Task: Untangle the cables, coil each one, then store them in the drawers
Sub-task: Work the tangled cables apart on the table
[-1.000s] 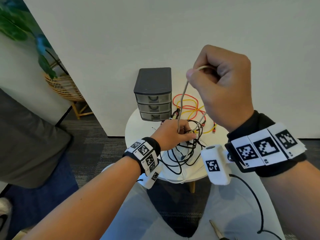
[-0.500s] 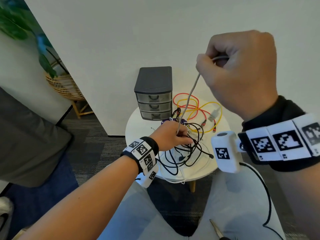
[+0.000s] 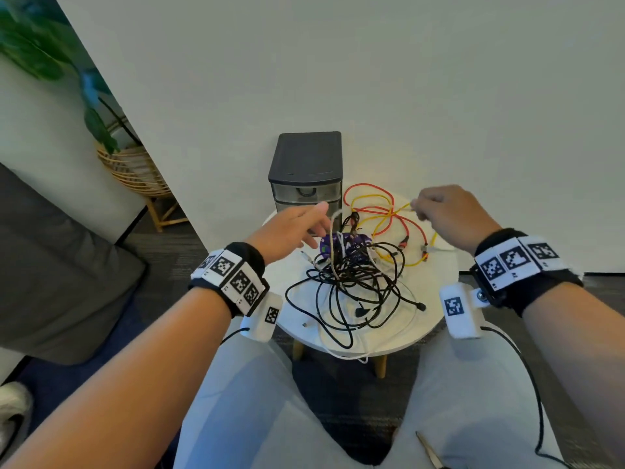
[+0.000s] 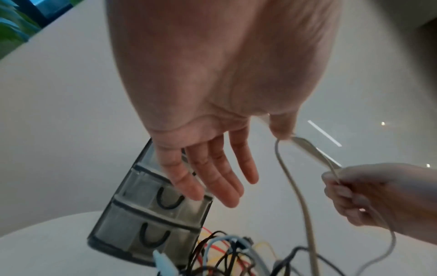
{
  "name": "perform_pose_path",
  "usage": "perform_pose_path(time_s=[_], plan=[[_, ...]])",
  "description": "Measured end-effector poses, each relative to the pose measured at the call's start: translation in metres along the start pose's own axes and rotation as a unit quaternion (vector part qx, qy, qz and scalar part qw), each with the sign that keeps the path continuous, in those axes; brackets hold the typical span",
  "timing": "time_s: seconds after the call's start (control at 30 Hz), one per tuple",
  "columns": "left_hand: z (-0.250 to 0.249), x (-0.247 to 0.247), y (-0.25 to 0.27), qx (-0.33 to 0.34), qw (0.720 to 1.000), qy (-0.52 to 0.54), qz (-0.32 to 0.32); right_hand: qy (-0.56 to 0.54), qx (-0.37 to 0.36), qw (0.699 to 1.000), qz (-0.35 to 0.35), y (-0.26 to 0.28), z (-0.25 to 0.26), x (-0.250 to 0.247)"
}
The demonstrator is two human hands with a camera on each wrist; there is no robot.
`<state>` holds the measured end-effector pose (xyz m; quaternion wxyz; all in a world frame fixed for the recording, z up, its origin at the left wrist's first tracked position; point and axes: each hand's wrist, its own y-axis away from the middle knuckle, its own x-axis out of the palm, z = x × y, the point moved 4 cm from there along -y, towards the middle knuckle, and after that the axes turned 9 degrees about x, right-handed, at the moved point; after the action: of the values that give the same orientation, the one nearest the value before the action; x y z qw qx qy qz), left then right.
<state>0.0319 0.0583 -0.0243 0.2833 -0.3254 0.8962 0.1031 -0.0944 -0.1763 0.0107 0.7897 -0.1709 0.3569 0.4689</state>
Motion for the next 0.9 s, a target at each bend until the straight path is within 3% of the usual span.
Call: perform_pose_path(time_s=[0.1,0.23,0.3,0.5,0.67,0.9], plan=[[0.018,0.012,0.0,-0.015,0.996,-0.085,0.04,0.048,0.045,0.992,0.111,-0.003,-0.022,0.02],[0.041,0.033,0.001,-0.025,0.946,-0.269,0.178,0.076,0.109,0.97,0.204,0.0,-0.04,0.032],[0.042,0.033,0.0,-0.035,0.934,-0.304,0.182,0.067,0.117,0.961,0.242,0.004,-0.043,0.034],[0.021,0.022,-0.007,0.001,0.954,-0.248,0.17,0.017,0.107,0.948,0.3,0.013,-0.028,0.043],[0.005,0.033,-0.015,0.084,0.982,-0.161,0.049,-0.005,0.054,0.93,0.363,0.024,0.0,0.057],[0.009,0.05,-0.018,0.081,0.979,-0.14,0.121,0.04,-0.07,0.929,0.36,0.035,0.03,0.044]])
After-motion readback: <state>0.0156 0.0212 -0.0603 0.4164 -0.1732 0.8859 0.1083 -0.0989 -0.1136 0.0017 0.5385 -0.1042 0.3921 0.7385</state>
